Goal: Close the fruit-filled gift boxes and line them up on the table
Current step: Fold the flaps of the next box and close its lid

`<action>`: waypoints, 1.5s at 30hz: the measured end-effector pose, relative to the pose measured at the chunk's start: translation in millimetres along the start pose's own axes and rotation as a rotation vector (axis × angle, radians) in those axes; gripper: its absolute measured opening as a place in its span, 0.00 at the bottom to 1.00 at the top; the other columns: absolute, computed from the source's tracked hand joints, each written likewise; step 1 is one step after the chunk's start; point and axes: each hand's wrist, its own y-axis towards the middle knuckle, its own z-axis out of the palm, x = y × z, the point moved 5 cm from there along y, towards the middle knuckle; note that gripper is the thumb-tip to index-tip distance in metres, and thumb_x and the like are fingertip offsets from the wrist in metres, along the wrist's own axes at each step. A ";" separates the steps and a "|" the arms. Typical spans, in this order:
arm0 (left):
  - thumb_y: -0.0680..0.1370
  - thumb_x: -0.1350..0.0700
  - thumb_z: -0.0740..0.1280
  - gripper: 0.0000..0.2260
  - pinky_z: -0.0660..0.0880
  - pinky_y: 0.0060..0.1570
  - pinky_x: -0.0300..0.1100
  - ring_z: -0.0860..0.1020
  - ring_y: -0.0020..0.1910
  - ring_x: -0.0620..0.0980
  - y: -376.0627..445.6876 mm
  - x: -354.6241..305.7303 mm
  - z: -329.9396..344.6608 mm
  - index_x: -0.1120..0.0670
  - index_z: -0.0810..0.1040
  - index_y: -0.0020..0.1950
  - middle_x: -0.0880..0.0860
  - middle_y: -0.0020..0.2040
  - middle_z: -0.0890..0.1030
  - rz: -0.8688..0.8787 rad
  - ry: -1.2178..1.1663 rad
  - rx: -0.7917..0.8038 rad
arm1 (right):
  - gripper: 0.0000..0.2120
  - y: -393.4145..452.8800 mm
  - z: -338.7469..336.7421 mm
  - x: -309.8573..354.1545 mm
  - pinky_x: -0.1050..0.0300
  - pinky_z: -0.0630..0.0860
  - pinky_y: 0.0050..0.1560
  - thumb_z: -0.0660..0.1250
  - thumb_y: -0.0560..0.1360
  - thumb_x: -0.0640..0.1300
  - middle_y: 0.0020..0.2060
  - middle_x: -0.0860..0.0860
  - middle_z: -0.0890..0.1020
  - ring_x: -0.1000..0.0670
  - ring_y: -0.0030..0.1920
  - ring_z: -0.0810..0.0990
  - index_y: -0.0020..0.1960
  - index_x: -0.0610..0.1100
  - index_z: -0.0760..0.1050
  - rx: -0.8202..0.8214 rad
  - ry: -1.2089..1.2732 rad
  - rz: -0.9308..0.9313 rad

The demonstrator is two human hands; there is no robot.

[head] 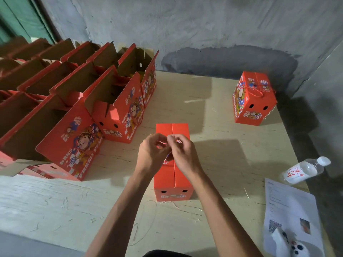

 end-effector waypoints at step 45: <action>0.71 0.50 0.79 0.31 0.71 0.69 0.55 0.68 0.74 0.52 119.0 -75.2 130.4 0.50 0.75 0.72 0.47 0.81 0.61 0.251 0.144 0.207 | 0.07 223.2 -136.6 123.2 0.53 0.77 0.36 0.65 0.82 0.37 0.32 0.45 0.85 0.48 0.29 0.77 0.49 0.44 0.80 -0.219 0.033 -0.160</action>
